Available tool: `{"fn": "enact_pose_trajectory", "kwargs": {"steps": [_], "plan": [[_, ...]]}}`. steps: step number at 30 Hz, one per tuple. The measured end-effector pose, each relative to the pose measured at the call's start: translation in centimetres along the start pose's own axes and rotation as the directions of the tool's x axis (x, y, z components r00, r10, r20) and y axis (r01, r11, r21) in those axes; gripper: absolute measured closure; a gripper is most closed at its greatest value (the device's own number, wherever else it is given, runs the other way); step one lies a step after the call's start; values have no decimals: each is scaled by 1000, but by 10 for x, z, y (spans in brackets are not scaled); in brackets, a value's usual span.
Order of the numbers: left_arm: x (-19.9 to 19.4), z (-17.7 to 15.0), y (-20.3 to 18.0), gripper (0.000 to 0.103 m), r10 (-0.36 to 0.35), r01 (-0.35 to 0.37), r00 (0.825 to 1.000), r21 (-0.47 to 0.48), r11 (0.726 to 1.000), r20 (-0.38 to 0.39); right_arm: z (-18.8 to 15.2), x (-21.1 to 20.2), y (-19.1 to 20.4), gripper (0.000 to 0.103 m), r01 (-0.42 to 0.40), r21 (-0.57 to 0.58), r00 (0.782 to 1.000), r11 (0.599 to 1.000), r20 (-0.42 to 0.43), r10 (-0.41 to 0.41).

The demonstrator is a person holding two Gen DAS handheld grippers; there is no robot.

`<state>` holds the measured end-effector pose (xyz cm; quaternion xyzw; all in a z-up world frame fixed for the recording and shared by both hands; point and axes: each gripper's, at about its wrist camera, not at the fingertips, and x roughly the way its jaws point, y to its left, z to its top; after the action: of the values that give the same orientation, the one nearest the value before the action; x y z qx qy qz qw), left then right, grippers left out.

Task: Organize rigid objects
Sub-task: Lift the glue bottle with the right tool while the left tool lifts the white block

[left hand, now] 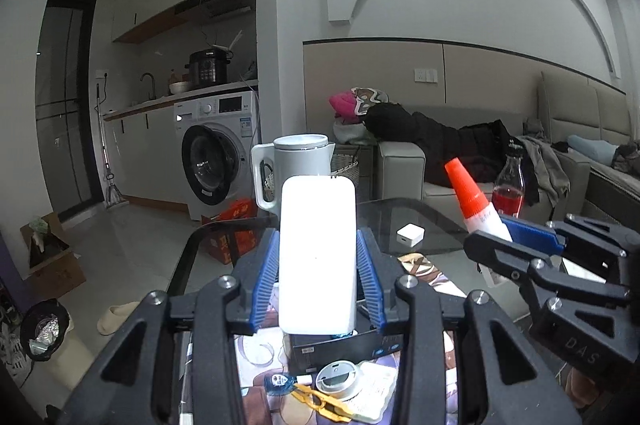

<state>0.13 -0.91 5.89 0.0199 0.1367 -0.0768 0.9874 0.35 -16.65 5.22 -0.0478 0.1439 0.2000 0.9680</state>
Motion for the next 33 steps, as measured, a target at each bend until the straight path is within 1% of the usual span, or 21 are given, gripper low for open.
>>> {"fn": "enact_pose_trajectory", "kwargs": {"steps": [7, 13, 17, 19, 22, 25, 27, 29, 33], "plan": [[13, 5, -7, 65, 4, -3, 999, -27, 1000, 35, 7, 1, -14, 82, 20, 36, 1000, 999, 13, -21], [31, 12, -6, 65, 23, -21, 998, -40, 999, 64, 18, 16, -21, 82, 18, 41, 999, 999, 42, -19], [46, 14, -3, 65, 33, -29, 998, -59, 998, 58, 26, 32, -25, 82, 15, 49, 998, 999, 60, -18], [54, 13, -1, 65, 34, -31, 998, -73, 997, 49, 29, 43, -28, 82, 12, 57, 998, 998, 56, -16], [67, 13, 4, 65, 39, -35, 999, -87, 996, 38, 32, 59, -33, 82, 15, 81, 999, 997, 35, -18], [82, 10, 6, 65, 33, -32, 999, -93, 995, 11, 33, 78, -38, 82, 13, 97, 1000, 995, 0, -13], [95, 6, 7, 65, 33, -35, 999, -89, 995, -21, 31, 92, -42, 82, 15, 110, 999, 994, -33, -12], [107, 2, 6, 65, 42, -46, 998, -76, 996, -56, 28, 108, -46, 82, -2, 121, 996, 993, -85, 12], [130, -6, 9, 65, 42, -52, 991, -83, 995, -127, 20, 134, -56, 82, 7, 153, 987, 988, -160, 18]]}}
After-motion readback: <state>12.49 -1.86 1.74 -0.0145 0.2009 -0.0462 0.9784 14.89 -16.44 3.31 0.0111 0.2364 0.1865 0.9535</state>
